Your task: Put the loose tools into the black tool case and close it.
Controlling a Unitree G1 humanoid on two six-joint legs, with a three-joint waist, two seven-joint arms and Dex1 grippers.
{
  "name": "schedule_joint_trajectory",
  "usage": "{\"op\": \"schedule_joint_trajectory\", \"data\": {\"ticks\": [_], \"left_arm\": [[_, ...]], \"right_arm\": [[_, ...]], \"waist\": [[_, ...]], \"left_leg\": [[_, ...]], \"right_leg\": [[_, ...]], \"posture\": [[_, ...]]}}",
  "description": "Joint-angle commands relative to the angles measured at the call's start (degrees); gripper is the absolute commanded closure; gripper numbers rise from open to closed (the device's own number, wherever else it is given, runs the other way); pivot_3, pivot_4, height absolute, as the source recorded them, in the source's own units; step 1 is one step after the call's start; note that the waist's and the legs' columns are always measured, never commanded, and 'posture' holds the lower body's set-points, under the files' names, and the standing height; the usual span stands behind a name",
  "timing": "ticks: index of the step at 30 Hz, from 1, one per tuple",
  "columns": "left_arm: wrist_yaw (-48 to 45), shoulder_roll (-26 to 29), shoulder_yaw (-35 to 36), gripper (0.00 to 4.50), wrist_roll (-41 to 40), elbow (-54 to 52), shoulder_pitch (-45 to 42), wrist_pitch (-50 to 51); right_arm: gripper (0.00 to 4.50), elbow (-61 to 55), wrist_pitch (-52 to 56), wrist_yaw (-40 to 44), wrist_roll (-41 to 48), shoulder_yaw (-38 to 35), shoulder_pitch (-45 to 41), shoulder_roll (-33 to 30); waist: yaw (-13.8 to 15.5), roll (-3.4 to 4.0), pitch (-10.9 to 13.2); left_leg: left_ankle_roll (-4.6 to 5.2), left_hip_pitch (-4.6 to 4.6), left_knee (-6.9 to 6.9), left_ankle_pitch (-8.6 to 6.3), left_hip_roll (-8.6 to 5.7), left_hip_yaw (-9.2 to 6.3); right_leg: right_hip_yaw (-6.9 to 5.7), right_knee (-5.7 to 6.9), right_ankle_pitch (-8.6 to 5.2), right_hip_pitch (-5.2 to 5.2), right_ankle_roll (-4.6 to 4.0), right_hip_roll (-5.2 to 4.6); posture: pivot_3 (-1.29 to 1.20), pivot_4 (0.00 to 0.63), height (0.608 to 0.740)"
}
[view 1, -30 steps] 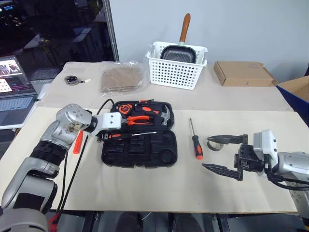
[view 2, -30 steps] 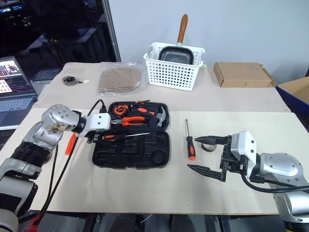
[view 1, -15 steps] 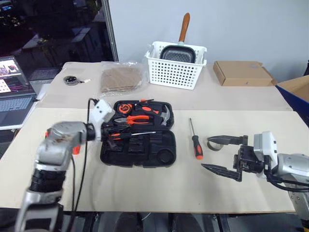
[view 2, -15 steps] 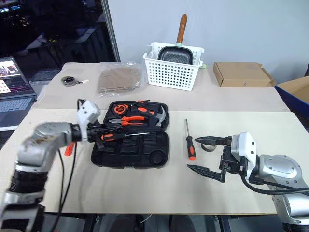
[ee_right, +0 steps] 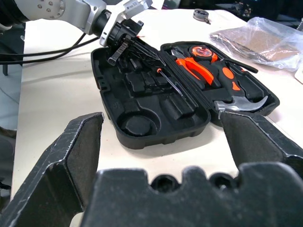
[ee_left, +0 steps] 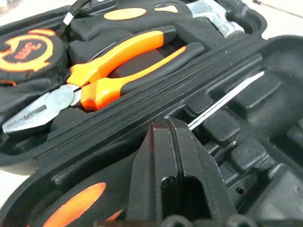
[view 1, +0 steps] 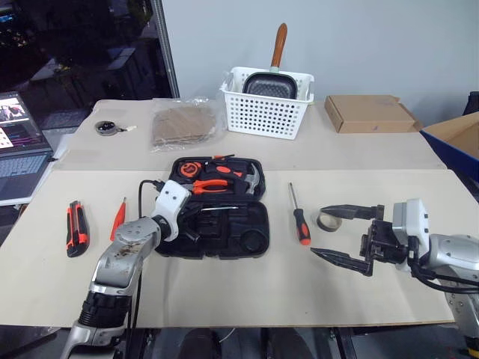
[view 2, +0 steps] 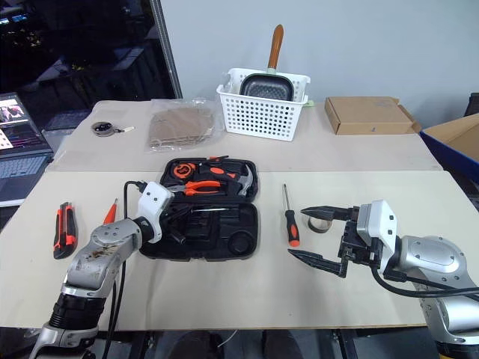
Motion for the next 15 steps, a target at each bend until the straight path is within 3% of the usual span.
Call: {"op": "schedule_joint_trajectory", "data": {"ticks": [1, 6, 10, 15], "left_arm": [[-0.7, 2.1, -2.8, 4.47, 2.6, 5.4, 0.9, -0.7], [-1.6, 3.1, -2.9, 4.47, 2.0, 10.5, -1.0, 1.1], [-2.9, 4.2, -3.9, 4.47, 3.1, 15.1, -0.4, -3.4], [-5.0, 0.4, 4.8, 4.47, -7.3, 9.0, 0.2, -7.7]], "right_arm": [[0.00, -2.2, 0.8, -1.5, 0.0, -0.7, -0.1, -0.7], [0.00, -3.0, 2.0, -2.7, -0.1, -0.2, -0.3, -0.8], [0.00, -3.6, 2.8, -3.5, -0.2, 0.1, -0.4, -0.9], [0.00, -5.0, 6.3, -8.4, -0.8, 0.5, -1.0, -0.1]], "waist": [[0.0, 0.05, -0.1], [-0.1, 0.20, -0.5], [-0.3, 0.16, -0.8], [-0.7, 0.12, -0.7]], "left_leg": [[0.00, 0.03, 0.00, 0.00, 0.00, 0.00], [0.00, 0.13, 0.00, 0.01, 0.02, 0.01], [0.00, 0.32, 0.00, 0.02, 0.02, 0.02], [-0.02, 0.99, -0.18, 0.00, 0.14, 0.07]], "right_leg": [[0.00, 0.00, 0.00, 0.01, 0.00, 0.00], [0.02, 0.01, 0.00, 0.09, -0.01, 0.05], [0.03, -0.02, -0.04, 0.37, 0.03, 0.06], [0.17, -0.04, -0.25, 0.85, 0.26, -0.04]], "posture": [[0.00, 0.150, 0.740], [0.00, 0.150, 0.740], [0.00, 0.150, 0.740], [0.00, 0.150, 0.740]]}}
